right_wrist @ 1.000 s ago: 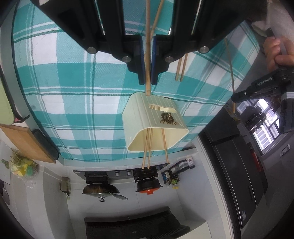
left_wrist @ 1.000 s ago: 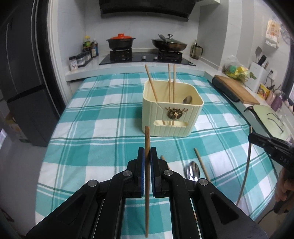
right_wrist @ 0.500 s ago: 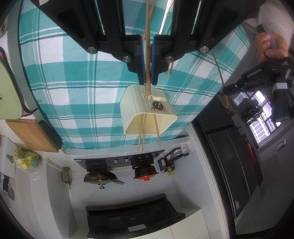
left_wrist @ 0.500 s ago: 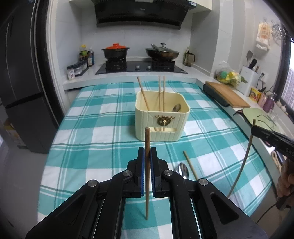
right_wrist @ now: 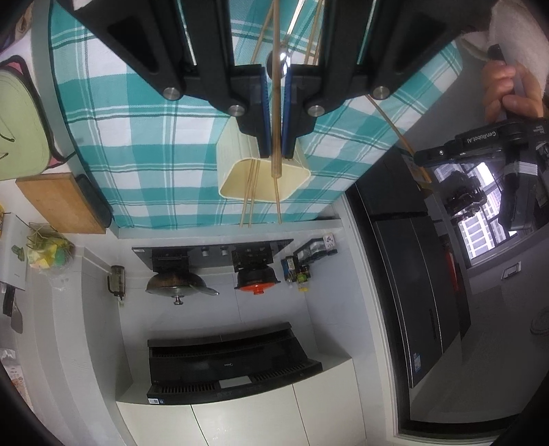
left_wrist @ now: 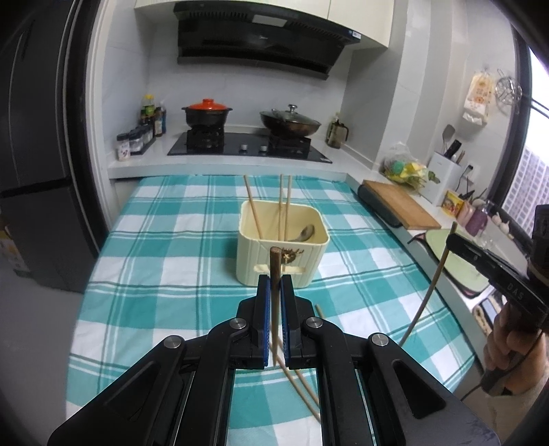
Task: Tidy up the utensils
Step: 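Lift both held chopsticks and carry them over the cream holder, then lower both chopsticks into the cream holder and open both grippers, then move both open tools back over the remaining chopsticks and spoon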
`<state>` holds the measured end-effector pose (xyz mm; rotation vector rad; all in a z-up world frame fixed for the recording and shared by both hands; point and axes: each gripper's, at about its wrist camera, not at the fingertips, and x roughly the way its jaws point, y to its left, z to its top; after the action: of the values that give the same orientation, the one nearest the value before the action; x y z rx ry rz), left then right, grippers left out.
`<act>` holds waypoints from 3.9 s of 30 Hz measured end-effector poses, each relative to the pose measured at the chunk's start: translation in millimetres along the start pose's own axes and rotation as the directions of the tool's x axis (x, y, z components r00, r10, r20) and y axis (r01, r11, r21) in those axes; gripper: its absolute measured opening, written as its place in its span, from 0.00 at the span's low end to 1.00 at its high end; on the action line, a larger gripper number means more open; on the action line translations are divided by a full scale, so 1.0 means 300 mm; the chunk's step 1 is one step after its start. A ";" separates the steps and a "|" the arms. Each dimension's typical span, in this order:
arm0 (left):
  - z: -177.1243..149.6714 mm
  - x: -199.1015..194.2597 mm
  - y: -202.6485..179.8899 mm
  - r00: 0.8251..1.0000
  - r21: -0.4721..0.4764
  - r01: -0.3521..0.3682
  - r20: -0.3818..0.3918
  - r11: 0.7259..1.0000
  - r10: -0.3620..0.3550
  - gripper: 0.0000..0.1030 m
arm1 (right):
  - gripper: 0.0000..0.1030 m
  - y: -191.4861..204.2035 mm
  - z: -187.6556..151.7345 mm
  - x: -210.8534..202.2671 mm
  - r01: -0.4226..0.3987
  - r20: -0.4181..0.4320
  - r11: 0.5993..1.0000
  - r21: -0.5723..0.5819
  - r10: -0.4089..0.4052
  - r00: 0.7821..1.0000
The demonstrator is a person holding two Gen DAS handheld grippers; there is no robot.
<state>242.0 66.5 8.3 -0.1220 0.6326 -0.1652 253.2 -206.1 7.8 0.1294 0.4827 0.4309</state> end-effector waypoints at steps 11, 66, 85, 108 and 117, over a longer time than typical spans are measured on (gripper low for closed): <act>0.238 0.002 0.031 0.998 -0.026 0.043 0.053 0.999 -0.041 0.04 | 0.06 0.008 0.160 0.106 -0.001 0.082 1.000 0.001 0.001 0.997; -0.594 0.162 0.029 0.957 -0.017 -0.097 -0.275 0.995 0.089 0.56 | 0.34 -0.052 -0.466 0.017 0.178 -0.265 0.973 -0.150 -0.213 0.941; -0.688 0.186 -0.026 0.954 -0.076 -0.118 -0.286 0.990 0.091 0.60 | 0.34 -0.019 -0.703 0.019 0.170 -0.332 0.985 -0.012 -0.164 0.929; -0.628 0.278 -0.081 0.955 -0.069 -0.086 -0.289 0.994 0.063 0.64 | 0.34 -0.003 -0.706 0.057 0.169 -0.361 0.985 -0.040 -0.171 0.917; -0.584 0.375 -0.104 0.947 -0.108 -0.117 -0.313 0.987 0.078 0.64 | 0.34 0.012 -0.649 0.122 0.163 -0.355 0.983 -0.079 -0.181 0.917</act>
<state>223.0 3.5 -191.7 -0.1882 0.9598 -0.0473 188.6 -183.2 -178.2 -0.0415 0.8398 0.2919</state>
